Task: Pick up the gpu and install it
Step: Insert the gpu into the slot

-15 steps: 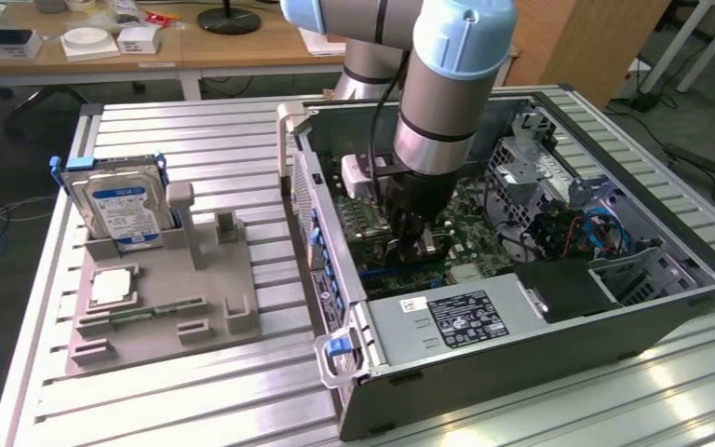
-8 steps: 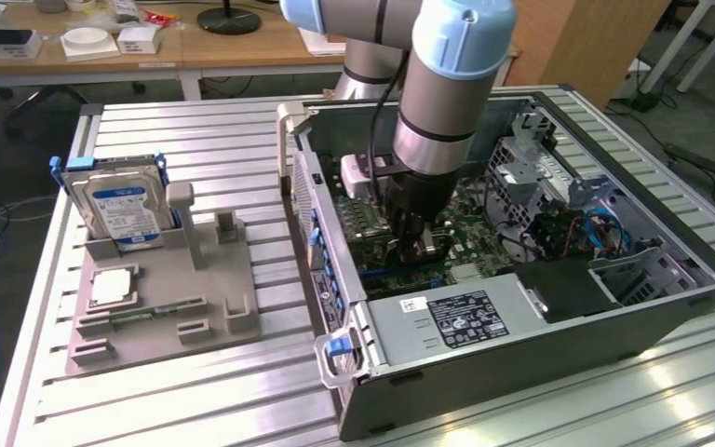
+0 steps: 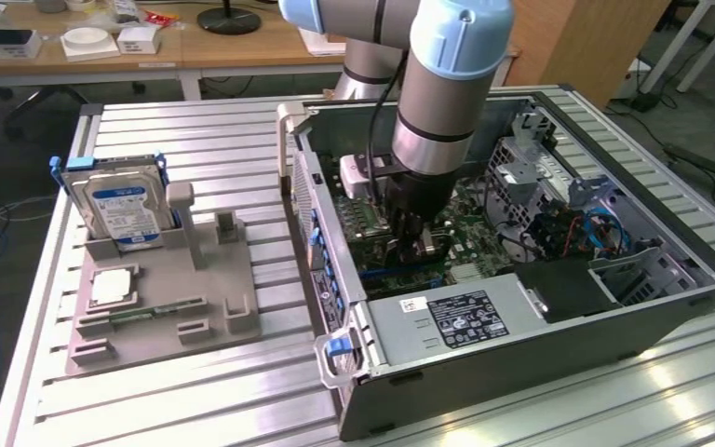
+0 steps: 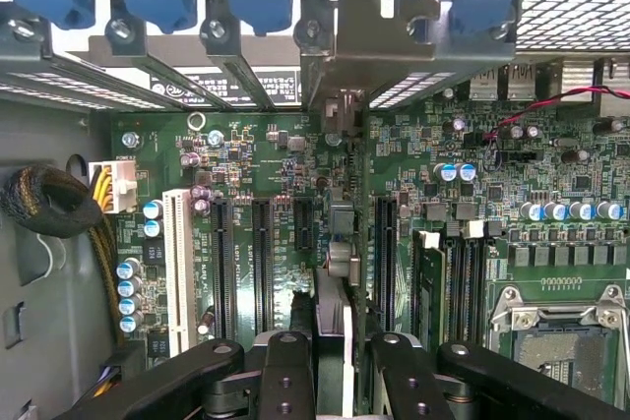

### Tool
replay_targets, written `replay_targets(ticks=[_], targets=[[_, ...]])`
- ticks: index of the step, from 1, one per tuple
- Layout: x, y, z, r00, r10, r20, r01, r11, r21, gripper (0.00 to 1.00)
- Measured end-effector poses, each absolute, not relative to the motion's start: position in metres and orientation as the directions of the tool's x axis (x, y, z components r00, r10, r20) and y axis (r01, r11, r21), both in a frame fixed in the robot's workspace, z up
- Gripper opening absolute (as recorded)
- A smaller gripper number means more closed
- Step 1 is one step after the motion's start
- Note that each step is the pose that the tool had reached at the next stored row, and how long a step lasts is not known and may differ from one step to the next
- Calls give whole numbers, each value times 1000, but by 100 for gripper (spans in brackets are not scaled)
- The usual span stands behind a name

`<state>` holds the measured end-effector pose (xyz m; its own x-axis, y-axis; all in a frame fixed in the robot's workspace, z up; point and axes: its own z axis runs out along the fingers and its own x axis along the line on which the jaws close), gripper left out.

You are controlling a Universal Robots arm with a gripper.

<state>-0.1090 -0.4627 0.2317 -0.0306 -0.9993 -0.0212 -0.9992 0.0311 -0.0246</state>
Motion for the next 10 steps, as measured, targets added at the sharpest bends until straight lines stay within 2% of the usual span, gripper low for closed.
replay_targets(ticks=[10], targets=[[-109,-462,232,-31,-999,-21,-999,31,-25,27]])
